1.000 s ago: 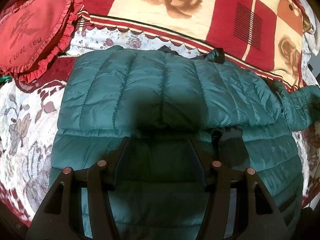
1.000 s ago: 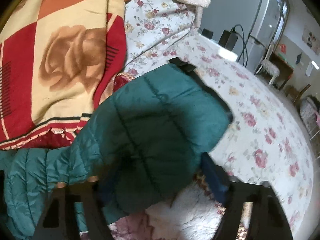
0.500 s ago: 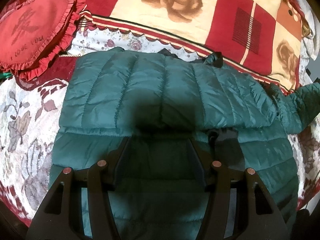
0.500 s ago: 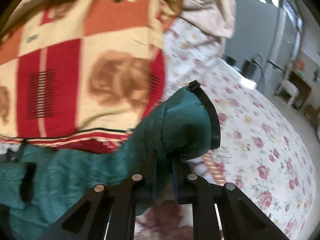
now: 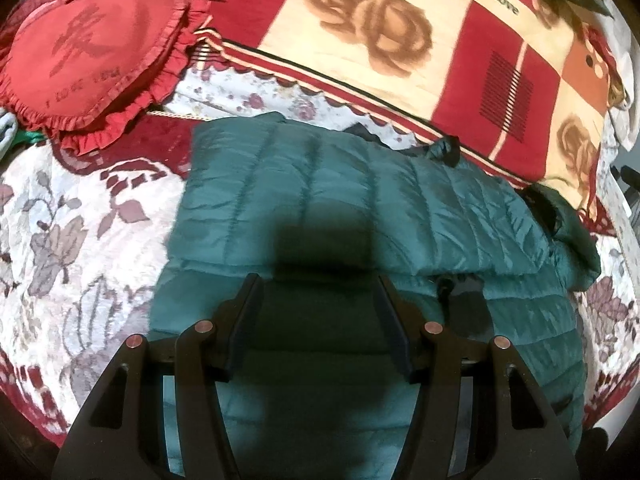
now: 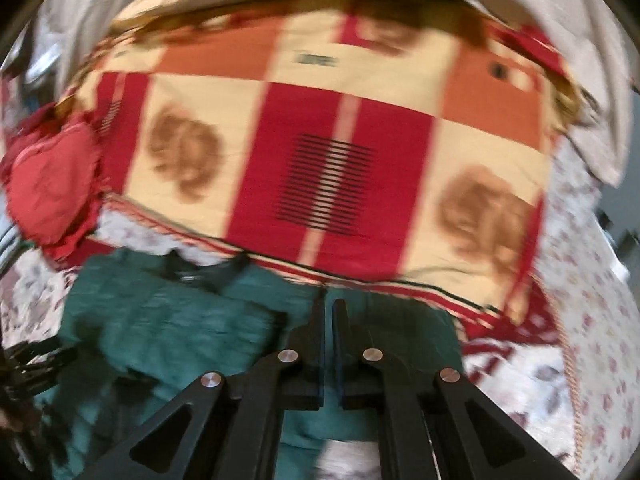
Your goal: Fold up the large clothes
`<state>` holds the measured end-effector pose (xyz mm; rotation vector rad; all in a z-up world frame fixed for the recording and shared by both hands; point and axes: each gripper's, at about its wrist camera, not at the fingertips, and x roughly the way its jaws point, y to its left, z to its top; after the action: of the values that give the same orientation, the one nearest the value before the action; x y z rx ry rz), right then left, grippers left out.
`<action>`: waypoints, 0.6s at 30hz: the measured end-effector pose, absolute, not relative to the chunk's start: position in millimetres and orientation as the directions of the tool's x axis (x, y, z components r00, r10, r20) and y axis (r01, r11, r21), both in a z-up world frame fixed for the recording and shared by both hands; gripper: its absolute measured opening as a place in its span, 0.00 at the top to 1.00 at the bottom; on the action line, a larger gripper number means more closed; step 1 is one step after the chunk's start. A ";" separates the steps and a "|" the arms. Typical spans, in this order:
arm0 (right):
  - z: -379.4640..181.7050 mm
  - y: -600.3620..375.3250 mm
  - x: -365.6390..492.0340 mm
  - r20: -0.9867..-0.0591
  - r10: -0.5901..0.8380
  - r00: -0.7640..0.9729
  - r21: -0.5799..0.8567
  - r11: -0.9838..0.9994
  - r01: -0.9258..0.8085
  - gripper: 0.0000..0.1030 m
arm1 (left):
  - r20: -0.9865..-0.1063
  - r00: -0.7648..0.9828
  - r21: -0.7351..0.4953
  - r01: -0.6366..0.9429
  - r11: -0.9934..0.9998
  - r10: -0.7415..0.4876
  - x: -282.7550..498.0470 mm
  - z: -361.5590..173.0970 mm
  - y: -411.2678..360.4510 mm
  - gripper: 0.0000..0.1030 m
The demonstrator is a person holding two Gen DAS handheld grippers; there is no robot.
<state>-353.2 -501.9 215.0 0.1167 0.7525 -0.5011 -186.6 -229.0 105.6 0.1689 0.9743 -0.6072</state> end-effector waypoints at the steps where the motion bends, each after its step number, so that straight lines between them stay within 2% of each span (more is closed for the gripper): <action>1: 214.3 -495.4 -346.1 -0.682 -0.382 0.623 -0.072 0.884 0.463 0.97 | -0.818 0.409 -0.137 0.545 0.827 -0.405 -184.6 105.5 -225.1 0.45; 4: 208.5 -499.4 -337.9 -0.684 -0.373 0.628 -0.053 0.883 0.467 0.97 | -0.818 0.406 -0.147 0.536 0.831 -0.406 -181.3 104.6 -216.4 0.45; 7: 191.3 -514.6 -332.8 -0.736 -0.352 0.578 -0.029 0.870 0.492 0.93 | -0.818 0.410 -0.147 0.530 0.836 -0.403 -179.4 102.6 -211.8 0.45; 8: 182.4 -520.9 -333.7 -0.749 -0.355 0.559 -0.027 0.859 0.511 0.78 | -0.819 0.406 -0.152 0.526 0.837 -0.404 -178.3 101.4 -211.0 0.45; 9: 177.3 -522.9 -334.5 -0.754 -0.362 0.548 -0.031 0.853 0.521 0.47 | -0.820 0.402 -0.159 0.523 0.838 -0.407 -177.1 100.1 -210.3 0.45; 11: 165.0 -524.9 -337.3 -0.750 -0.379 0.543 -0.041 0.845 0.534 0.23 | -0.822 0.397 -0.168 0.517 0.839 -0.409 -175.8 98.1 -210.0 0.45; 18: 115.7 -537.8 -315.4 -0.811 -0.404 0.423 -0.108 0.814 0.571 0.23 | -0.827 0.392 -0.155 0.530 0.834 -0.403 -179.5 95.5 -216.2 0.45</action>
<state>-315.4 -537.8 115.7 0.1948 0.9557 -0.6152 -179.5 -216.2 95.5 0.1423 1.0067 -0.5949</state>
